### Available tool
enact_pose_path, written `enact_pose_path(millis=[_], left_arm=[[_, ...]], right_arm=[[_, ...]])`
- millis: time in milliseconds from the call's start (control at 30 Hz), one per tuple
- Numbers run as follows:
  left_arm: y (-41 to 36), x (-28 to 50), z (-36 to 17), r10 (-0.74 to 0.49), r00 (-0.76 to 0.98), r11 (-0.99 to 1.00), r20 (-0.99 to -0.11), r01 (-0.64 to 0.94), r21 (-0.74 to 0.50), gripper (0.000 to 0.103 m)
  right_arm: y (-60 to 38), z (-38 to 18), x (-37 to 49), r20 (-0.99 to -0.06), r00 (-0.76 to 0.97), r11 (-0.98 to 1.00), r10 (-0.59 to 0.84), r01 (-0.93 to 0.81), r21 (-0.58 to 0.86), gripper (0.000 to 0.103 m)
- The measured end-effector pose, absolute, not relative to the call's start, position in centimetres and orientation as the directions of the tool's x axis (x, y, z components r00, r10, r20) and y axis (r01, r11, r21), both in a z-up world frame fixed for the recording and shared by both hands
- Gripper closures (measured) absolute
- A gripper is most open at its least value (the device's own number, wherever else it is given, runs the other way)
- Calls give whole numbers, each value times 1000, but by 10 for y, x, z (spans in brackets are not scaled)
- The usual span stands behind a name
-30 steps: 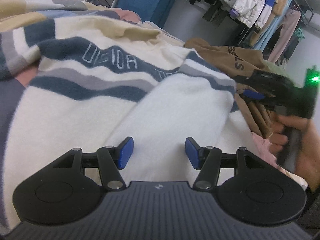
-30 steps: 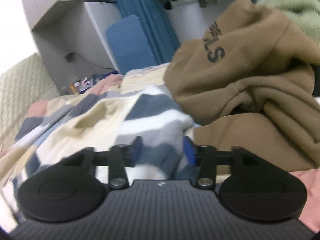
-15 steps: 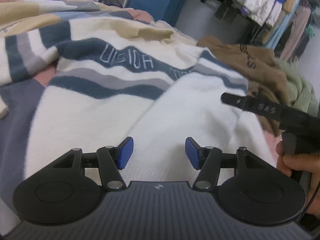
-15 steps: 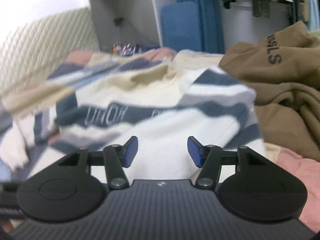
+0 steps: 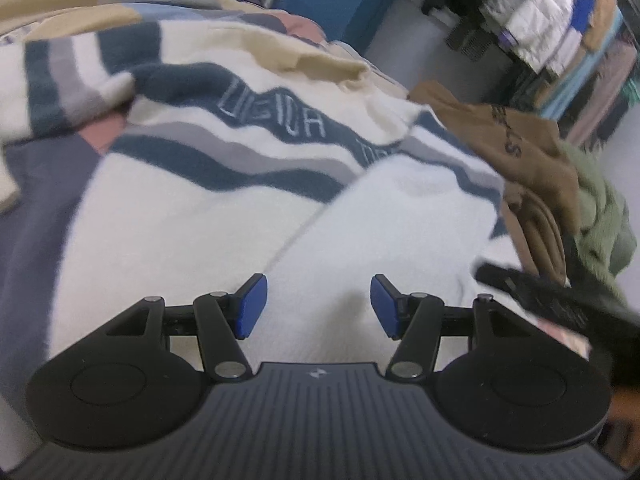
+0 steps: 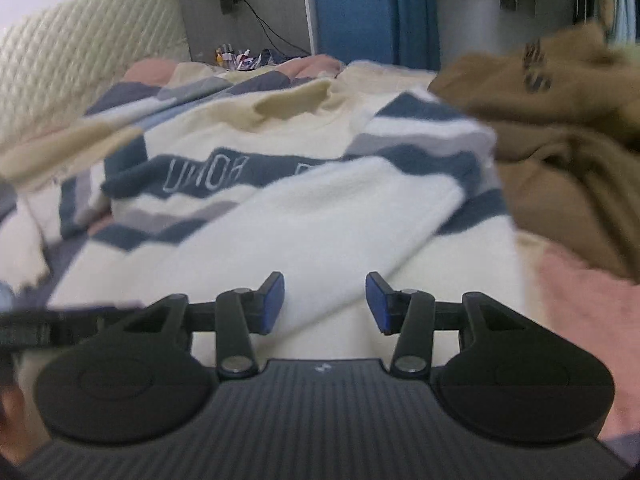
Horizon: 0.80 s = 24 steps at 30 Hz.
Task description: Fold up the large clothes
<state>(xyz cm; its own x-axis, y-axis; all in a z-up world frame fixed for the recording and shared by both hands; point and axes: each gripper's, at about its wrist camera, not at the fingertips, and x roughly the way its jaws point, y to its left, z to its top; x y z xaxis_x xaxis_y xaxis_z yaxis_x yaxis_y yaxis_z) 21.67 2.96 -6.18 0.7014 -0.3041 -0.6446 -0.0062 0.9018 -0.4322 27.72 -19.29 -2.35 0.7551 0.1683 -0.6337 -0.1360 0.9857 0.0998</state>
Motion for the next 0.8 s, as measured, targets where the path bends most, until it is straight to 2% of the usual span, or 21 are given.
enact_pose_path(millis=[133, 300, 433, 567, 633, 800], left_arm=[[37, 209, -50, -269, 728, 911, -630, -18, -411, 40], [59, 204, -27, -207, 769, 933, -605, -31, -359, 40], [84, 213, -10, -112, 765, 957, -634, -89, -277, 40], [118, 228, -7, -50, 727, 961, -685, -153, -232, 39], [138, 237, -12, 3, 676, 968, -737, -187, -168, 39], [178, 240, -21, 111, 623, 962, -775, -262, -73, 39]], right_arm=[[-200, -11, 241, -623, 759, 979, 188, -92, 184, 55], [-200, 5, 206, -592, 785, 976, 182, -73, 204, 55], [-199, 15, 196, -555, 811, 974, 183, -72, 216, 55], [-193, 8, 202, -578, 809, 994, 104, -71, 79, 54], [-197, 0, 209, -604, 790, 994, 106, -67, 87, 54], [-204, -5, 216, -614, 773, 983, 162, -73, 168, 54]])
